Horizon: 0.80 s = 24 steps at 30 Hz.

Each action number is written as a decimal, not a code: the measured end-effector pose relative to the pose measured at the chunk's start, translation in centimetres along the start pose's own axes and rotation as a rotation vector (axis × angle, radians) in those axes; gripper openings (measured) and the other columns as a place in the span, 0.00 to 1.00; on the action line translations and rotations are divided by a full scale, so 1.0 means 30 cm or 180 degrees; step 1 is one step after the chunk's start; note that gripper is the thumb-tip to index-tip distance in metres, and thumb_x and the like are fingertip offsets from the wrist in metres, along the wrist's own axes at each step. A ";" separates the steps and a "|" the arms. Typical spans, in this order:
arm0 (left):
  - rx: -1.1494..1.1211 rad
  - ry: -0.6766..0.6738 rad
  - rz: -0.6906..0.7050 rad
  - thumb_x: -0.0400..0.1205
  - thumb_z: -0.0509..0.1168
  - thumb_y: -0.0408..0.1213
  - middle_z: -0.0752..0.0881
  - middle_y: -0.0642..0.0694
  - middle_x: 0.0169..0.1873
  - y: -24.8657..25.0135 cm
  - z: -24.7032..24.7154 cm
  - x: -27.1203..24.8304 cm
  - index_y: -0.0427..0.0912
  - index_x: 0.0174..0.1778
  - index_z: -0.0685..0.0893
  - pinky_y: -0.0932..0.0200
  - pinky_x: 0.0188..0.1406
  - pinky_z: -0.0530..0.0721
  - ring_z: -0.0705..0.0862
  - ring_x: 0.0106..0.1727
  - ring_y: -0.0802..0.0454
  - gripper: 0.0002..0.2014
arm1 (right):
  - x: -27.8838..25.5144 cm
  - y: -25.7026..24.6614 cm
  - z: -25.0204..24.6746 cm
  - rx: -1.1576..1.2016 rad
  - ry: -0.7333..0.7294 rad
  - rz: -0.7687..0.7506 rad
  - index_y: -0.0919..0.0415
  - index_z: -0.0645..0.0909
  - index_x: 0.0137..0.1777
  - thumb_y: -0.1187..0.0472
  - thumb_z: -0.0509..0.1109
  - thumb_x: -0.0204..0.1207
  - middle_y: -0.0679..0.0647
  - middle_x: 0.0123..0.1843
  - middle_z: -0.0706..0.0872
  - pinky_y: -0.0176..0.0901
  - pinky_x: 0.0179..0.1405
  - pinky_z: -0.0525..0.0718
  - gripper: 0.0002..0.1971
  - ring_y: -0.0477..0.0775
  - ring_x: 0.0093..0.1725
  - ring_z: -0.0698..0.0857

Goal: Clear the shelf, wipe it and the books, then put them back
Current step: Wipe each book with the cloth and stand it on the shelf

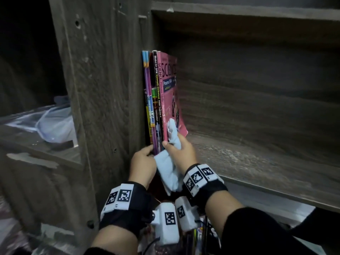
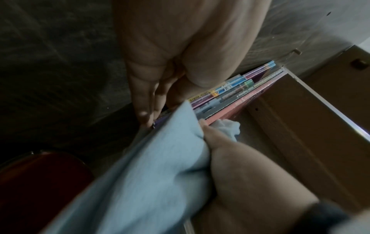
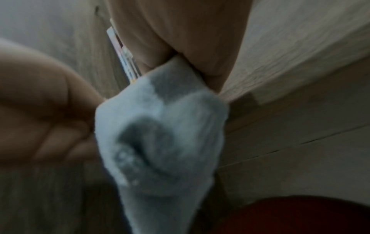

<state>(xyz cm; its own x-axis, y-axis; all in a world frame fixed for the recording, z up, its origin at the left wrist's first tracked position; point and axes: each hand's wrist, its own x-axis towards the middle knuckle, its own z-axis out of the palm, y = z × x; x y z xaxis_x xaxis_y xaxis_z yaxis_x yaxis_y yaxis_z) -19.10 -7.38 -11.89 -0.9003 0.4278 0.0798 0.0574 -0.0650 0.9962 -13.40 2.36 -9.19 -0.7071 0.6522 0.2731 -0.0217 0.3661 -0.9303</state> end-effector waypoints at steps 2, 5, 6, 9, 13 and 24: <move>0.0097 0.0018 -0.0101 0.78 0.63 0.23 0.92 0.43 0.41 -0.009 -0.003 0.008 0.51 0.40 0.93 0.48 0.54 0.86 0.89 0.45 0.44 0.19 | -0.037 0.032 -0.015 -0.0023 -0.0021 0.0041 0.50 0.82 0.66 0.61 0.73 0.76 0.50 0.54 0.89 0.56 0.61 0.83 0.18 0.51 0.55 0.87; 0.0464 0.0142 -0.0310 0.75 0.62 0.26 0.87 0.44 0.25 -0.025 -0.015 0.006 0.52 0.24 0.89 0.49 0.44 0.85 0.85 0.34 0.43 0.21 | -0.123 0.056 -0.054 0.0169 -0.0166 0.0112 0.51 0.83 0.64 0.63 0.74 0.75 0.48 0.54 0.90 0.51 0.61 0.84 0.17 0.48 0.55 0.87; 0.0617 0.0123 -0.0353 0.72 0.61 0.30 0.85 0.39 0.24 -0.029 -0.019 0.002 0.47 0.25 0.89 0.46 0.42 0.86 0.84 0.33 0.41 0.14 | -0.160 0.061 -0.077 0.0241 -0.0204 0.0129 0.52 0.83 0.63 0.65 0.75 0.75 0.46 0.53 0.90 0.44 0.58 0.85 0.18 0.45 0.54 0.87; 0.1152 -0.0111 -0.0430 0.69 0.60 0.36 0.86 0.31 0.31 -0.043 -0.016 -0.013 0.36 0.27 0.82 0.35 0.46 0.86 0.85 0.34 0.39 0.10 | -0.289 0.087 -0.184 0.0360 -0.0247 0.0248 0.54 0.82 0.62 0.72 0.73 0.75 0.38 0.50 0.88 0.24 0.45 0.79 0.19 0.31 0.47 0.85; 0.1785 -0.0390 -0.0387 0.77 0.61 0.36 0.90 0.35 0.43 -0.034 0.019 -0.055 0.39 0.35 0.85 0.42 0.51 0.86 0.88 0.48 0.34 0.09 | -0.481 0.165 -0.370 0.0221 -0.0120 0.0573 0.50 0.83 0.58 0.70 0.73 0.74 0.38 0.52 0.90 0.31 0.52 0.83 0.17 0.35 0.53 0.86; 0.3965 -0.1598 0.0115 0.83 0.58 0.38 0.86 0.41 0.57 -0.134 0.271 -0.360 0.40 0.60 0.85 0.50 0.57 0.81 0.84 0.59 0.39 0.15 | -0.810 0.490 -0.629 -0.1551 0.0154 0.1838 0.54 0.72 0.76 0.56 0.72 0.76 0.57 0.68 0.82 0.47 0.64 0.78 0.28 0.57 0.62 0.81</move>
<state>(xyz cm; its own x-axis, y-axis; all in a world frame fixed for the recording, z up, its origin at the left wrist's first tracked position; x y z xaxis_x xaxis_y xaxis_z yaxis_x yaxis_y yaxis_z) -6.11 -4.42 -16.48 -0.6510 0.7427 -0.1571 0.6707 0.6596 0.3391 16.81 4.42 -24.87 -0.4794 0.8536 -0.2041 0.6656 0.2020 -0.7185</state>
